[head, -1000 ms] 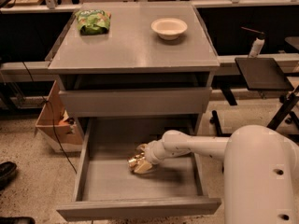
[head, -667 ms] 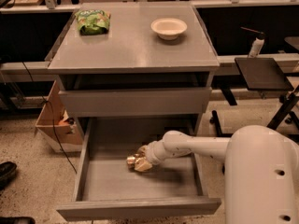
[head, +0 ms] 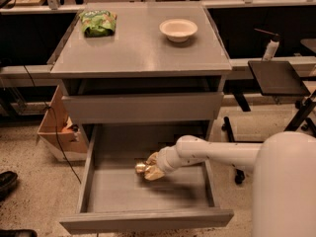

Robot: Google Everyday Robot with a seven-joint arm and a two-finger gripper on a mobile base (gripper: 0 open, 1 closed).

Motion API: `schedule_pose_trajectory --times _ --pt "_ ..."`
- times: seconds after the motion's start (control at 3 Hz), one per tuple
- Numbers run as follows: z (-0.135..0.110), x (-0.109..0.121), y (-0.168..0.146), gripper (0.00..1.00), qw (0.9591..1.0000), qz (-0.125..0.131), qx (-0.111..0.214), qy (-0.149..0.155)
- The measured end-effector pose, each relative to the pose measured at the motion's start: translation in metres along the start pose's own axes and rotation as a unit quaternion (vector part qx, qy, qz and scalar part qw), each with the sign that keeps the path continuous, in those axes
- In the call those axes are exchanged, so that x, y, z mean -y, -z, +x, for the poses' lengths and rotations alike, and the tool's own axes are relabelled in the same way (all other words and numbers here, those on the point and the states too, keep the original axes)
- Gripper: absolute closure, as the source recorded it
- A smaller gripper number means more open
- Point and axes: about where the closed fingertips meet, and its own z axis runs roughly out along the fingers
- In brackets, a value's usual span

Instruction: Pick orange can from middle drawer and place on counter

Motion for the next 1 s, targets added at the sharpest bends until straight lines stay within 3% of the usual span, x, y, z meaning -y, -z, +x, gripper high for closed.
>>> schedule_pose_trajectory --times 0.33,0.67,1.0 --pt "-0.012 -0.007 0.035 1.00 1.0000 0.001 -0.001 0.004" --pt "-0.011 -0.001 0.098 1.00 0.9998 0.017 -0.013 -0.005" --pt "-0.007 0.008 0.141 1.00 0.9991 0.032 -0.024 -0.012"
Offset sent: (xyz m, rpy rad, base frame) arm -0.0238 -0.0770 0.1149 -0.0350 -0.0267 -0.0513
